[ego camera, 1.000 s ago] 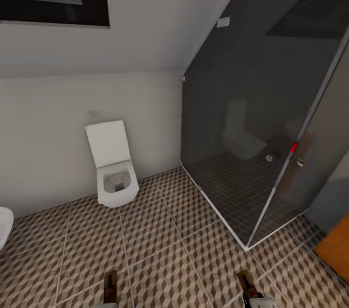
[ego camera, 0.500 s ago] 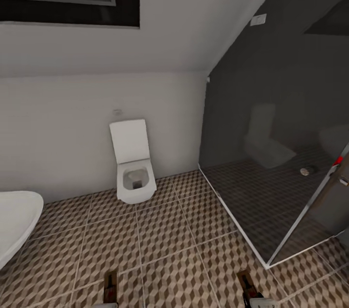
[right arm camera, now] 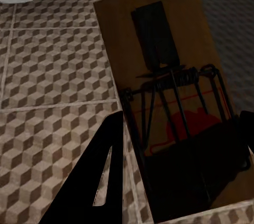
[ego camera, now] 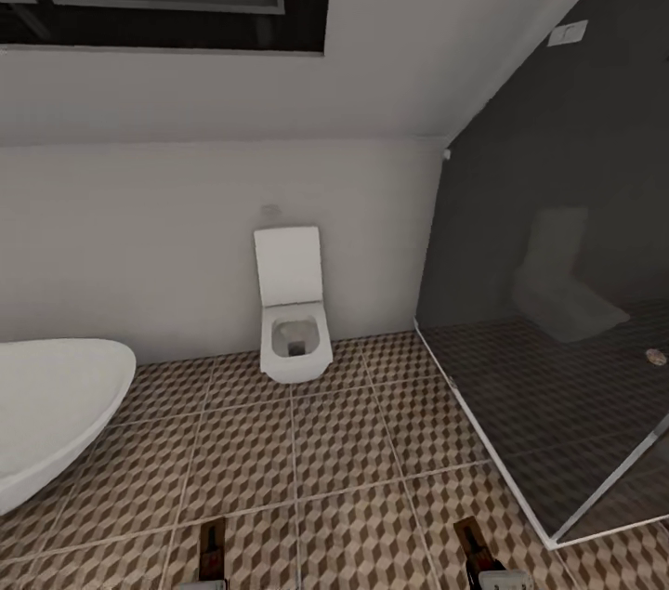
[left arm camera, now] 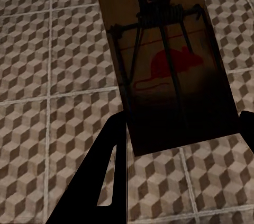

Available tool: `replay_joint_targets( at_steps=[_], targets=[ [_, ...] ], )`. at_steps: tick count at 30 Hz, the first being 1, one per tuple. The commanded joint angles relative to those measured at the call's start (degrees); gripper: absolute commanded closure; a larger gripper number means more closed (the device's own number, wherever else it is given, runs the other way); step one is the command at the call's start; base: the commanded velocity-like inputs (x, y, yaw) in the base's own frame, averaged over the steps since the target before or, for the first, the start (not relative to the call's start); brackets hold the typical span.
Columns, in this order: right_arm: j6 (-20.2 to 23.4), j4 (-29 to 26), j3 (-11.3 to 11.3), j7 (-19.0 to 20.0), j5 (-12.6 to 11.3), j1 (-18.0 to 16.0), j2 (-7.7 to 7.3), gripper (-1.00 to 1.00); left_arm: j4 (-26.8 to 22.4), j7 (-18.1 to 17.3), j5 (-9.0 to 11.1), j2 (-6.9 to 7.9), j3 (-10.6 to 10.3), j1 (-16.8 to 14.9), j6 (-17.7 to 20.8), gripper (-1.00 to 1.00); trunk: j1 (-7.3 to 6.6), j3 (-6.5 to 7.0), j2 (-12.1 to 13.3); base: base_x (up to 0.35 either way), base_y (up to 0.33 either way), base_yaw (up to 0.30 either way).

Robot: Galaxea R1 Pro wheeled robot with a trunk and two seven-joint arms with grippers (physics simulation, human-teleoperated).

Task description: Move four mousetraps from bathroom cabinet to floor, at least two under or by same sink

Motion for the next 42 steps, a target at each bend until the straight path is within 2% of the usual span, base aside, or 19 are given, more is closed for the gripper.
replay_joint_targets(
  at_steps=[1, 10, 29, 35, 42],
  targets=[
    [-0.1, 0.0, 0.5, -0.4, -0.3, 0.0, -0.01, 1.0, 0.2, 0.3, 0.0, -0.05, -0.5, -0.1, -0.2, 1.0, 0.03, -0.12, -0.1, 0.0, 0.0, 0.285],
    [-0.1, 0.0, 0.5, -0.4, -0.3, 0.0, -0.03, 1.0, 0.2, 0.3, 0.0, -0.05, -0.4, -0.1, -0.2, 1.0, 0.03, -0.12, -0.1, 0.001, -0.001, 0.235],
    [-0.1, 0.0, 0.5, -0.4, -0.3, 0.0, -0.1, 1.0, 0.2, 0.4, 0.0, -0.05, -0.4, -0.1, -0.2, 1.0, 0.03, -0.12, -0.1, 0.235, -0.094, -0.012],
    [-0.1, 0.0, 0.5, -0.4, -0.3, 0.0, -0.1, 1.0, 0.2, 0.3, 0.0, -0.05, -0.4, -0.1, -0.2, 1.0, 0.03, -0.12, -0.1, 0.053, -0.002, 0.006],
    [-0.1, 0.0, 0.5, -0.4, -0.3, 0.0, -0.1, 1.0, 0.2, 0.3, 0.0, -0.05, -0.4, -0.1, -0.2, 1.0, 0.03, -0.12, -0.1, 0.0, 0.0, 0.165]
  ],
)
